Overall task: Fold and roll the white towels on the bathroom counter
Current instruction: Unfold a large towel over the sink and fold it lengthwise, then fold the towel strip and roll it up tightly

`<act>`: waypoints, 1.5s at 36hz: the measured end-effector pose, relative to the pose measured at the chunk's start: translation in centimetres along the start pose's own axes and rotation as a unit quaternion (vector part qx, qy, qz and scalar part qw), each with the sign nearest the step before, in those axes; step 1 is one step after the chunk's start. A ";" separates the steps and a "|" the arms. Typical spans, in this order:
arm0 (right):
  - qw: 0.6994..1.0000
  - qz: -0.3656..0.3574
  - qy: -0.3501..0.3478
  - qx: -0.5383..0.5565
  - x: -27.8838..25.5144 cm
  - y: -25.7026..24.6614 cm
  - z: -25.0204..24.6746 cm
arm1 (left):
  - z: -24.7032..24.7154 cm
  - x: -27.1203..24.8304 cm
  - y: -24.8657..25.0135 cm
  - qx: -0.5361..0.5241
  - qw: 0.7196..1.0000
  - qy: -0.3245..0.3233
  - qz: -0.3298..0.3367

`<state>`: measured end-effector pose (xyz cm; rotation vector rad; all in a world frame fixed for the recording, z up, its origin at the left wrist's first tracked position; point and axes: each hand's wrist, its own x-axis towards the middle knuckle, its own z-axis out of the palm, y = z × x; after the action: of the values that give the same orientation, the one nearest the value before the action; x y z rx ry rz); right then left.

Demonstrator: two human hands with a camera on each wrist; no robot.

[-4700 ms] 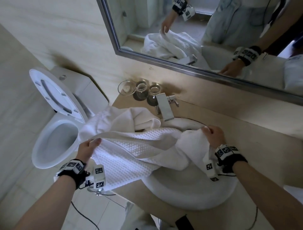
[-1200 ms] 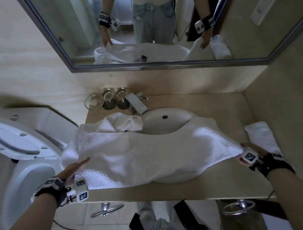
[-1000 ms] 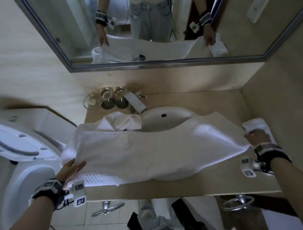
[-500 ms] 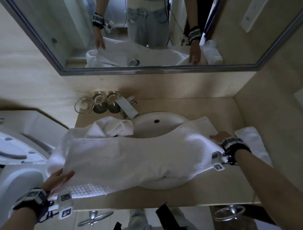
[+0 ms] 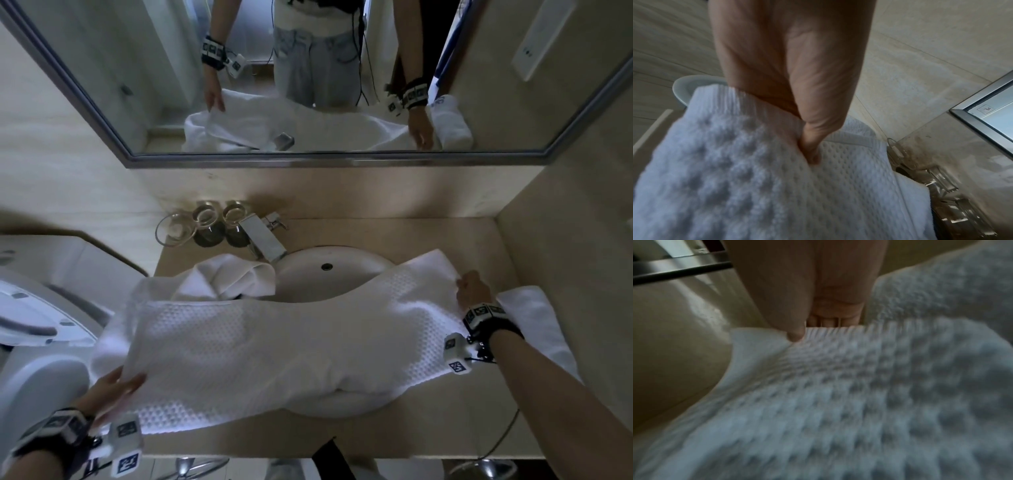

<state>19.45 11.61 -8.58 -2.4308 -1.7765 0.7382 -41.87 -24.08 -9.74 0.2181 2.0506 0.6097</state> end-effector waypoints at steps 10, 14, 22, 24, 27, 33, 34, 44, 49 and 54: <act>0.992 0.031 -0.095 -0.079 2.2 0.2 1.8 | -0.1 -0.5 -1.0 -0.003 0.998 0.020 -0.051; 0.990 0.044 -0.125 -0.057 2.2 1.3 2.0 | 1.1 -3.4 0.6 -0.011 0.998 -0.001 -0.057; 0.981 -0.018 -0.107 -0.160 3.2 1.0 -1.0 | 1.4 -5.3 0.7 -0.043 0.996 -0.032 -0.067; 0.968 -0.065 -0.091 -0.227 4.2 1.1 -3.0 | 1.8 -6.7 0.9 -0.037 0.995 -0.066 -0.072; 0.968 -0.103 -0.052 -0.223 6.3 1.0 -6.2 | 3.0 -7.7 0.4 -0.032 0.992 -0.089 -0.079; 0.985 -0.085 0.003 -0.149 8.1 -1.7 -11.0 | 8.2 -10.2 -0.5 0.021 0.986 -0.136 -0.098; 0.983 -0.088 0.003 -0.161 8.3 -1.9 -11.7 | 9.3 -10.7 -0.6 0.033 0.983 -0.148 -0.103; 0.988 -0.033 0.004 -0.151 10.0 -0.6 -8.9 | 15.6 -12.8 -4.8 0.139 0.967 -0.157 -0.144; 0.998 -0.027 0.047 -0.042 7.4 -0.5 -5.4 | 13.6 -11.5 -3.7 0.204 0.946 -0.196 -0.161; 0.978 0.037 0.028 0.204 3.3 -1.5 -3.0 | 10.6 -9.4 1.2 0.266 0.944 -0.153 -0.123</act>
<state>20.09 15.79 -6.60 -2.2247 -1.3563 0.9251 -28.09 -23.14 -6.57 0.3408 1.8579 -0.1395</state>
